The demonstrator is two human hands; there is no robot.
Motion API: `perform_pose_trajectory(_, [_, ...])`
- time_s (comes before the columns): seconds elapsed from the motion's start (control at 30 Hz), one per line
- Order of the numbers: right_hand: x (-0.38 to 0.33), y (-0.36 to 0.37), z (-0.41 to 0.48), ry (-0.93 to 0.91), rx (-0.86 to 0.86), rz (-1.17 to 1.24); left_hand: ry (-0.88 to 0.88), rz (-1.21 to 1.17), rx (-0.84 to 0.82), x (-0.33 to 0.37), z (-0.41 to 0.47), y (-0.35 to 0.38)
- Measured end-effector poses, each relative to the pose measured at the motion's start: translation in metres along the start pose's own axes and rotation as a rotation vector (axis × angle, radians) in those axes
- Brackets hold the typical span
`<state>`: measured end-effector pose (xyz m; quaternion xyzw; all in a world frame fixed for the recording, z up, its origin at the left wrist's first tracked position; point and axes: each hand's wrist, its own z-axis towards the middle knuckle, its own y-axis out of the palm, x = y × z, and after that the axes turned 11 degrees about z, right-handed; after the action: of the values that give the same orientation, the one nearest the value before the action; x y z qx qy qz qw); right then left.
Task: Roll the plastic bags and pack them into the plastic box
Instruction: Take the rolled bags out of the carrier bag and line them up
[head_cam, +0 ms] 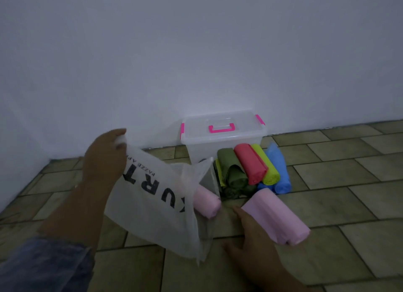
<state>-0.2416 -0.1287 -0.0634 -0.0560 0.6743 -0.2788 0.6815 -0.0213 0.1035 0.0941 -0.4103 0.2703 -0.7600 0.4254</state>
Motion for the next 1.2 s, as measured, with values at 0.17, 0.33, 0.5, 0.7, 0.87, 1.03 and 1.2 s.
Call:
perform_pose_trajectory(0.17, [0.000, 0.004, 0.010, -0.126, 0.049, -0.109, -0.171, 0.409, -0.379, -0.022, -0.032, 0.024])
perform_pose_trajectory(0.33, [-0.019, 0.013, 0.046, -0.315, 0.050, -0.320, 0.262, 0.544, -0.573, -0.025, -0.088, 0.028])
perform_pose_trajectory(0.5, [-0.027, 0.036, 0.083, -0.364, -0.073, -0.615, 0.306, 0.566, -1.031, -0.023, -0.135, 0.051])
perform_pose_trajectory(0.7, [-0.042, 0.027, 0.092, -0.372, 0.027, -0.381, 0.124, 0.434, -1.082, -0.042, -0.130, 0.077])
perform_pose_trajectory(0.87, [-0.039, -0.007, 0.066, -0.351, 0.320, -0.153, -0.218, 0.246, -0.904, -0.053, -0.075, 0.112])
perform_pose_trajectory(1.03, [-0.033, 0.002, 0.048, -0.276, 0.088, -0.388, -0.629, -0.451, -0.580, -0.002, -0.016, 0.140])
perform_pose_trajectory(1.2, [-0.039, 0.015, 0.061, -0.088, -0.149, -0.511, -0.486, -0.459, -0.528, 0.051, -0.029, 0.130])
